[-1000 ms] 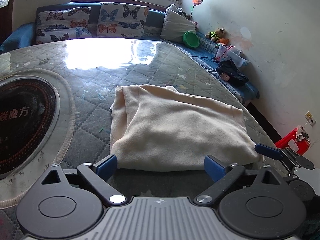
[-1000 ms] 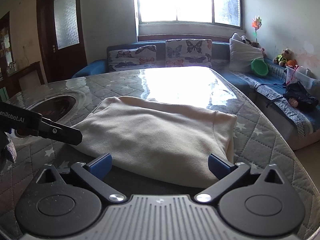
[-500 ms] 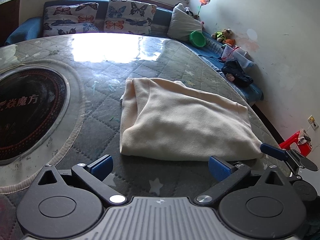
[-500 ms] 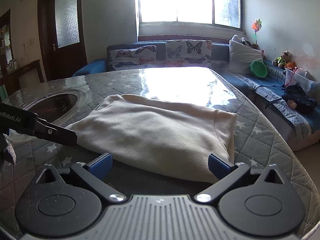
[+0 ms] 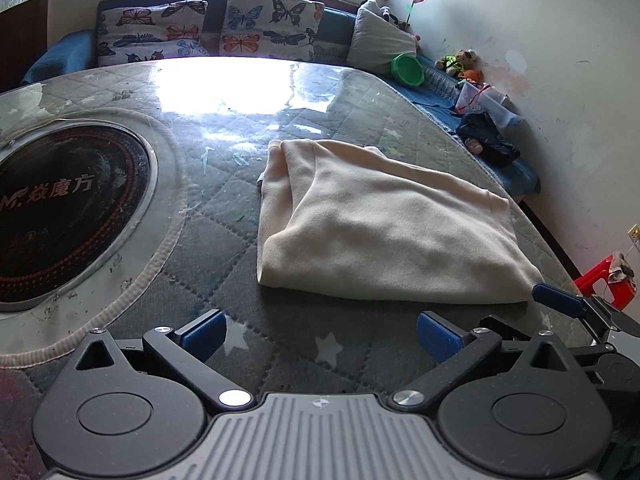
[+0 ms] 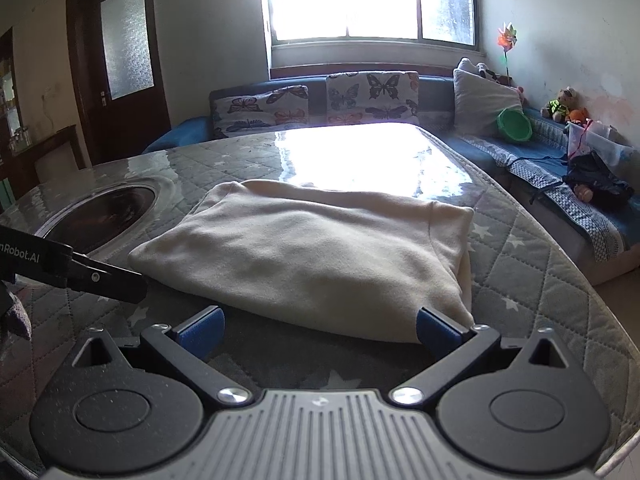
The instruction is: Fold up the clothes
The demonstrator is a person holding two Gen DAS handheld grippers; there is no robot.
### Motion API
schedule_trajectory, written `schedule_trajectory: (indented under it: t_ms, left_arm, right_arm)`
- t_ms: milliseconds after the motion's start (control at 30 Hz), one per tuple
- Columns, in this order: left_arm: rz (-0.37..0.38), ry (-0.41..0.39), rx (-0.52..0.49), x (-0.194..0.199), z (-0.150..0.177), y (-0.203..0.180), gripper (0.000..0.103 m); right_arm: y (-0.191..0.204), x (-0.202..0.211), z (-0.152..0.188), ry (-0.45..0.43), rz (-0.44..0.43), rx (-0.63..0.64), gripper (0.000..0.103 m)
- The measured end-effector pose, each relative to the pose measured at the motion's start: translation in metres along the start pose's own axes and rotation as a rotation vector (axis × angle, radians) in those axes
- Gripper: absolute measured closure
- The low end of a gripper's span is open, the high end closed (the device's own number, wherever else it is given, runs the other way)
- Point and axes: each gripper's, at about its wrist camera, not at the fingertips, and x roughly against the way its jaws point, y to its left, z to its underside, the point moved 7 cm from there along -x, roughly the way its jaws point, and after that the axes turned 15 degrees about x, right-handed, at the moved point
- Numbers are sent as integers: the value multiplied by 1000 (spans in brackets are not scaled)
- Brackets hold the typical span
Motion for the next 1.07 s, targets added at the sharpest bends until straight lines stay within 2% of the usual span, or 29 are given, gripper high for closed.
schedule_trajectory:
  t_ms: [233, 1067]
  left_arm:
    - [-30, 3, -16, 1, 6, -2, 0]
    - [-60, -27, -32, 20, 27, -3, 0]
  right_arm:
    - [-2, 0, 5, 39, 32, -14, 0]
    - [6, 24, 6, 15, 87, -29, 0]
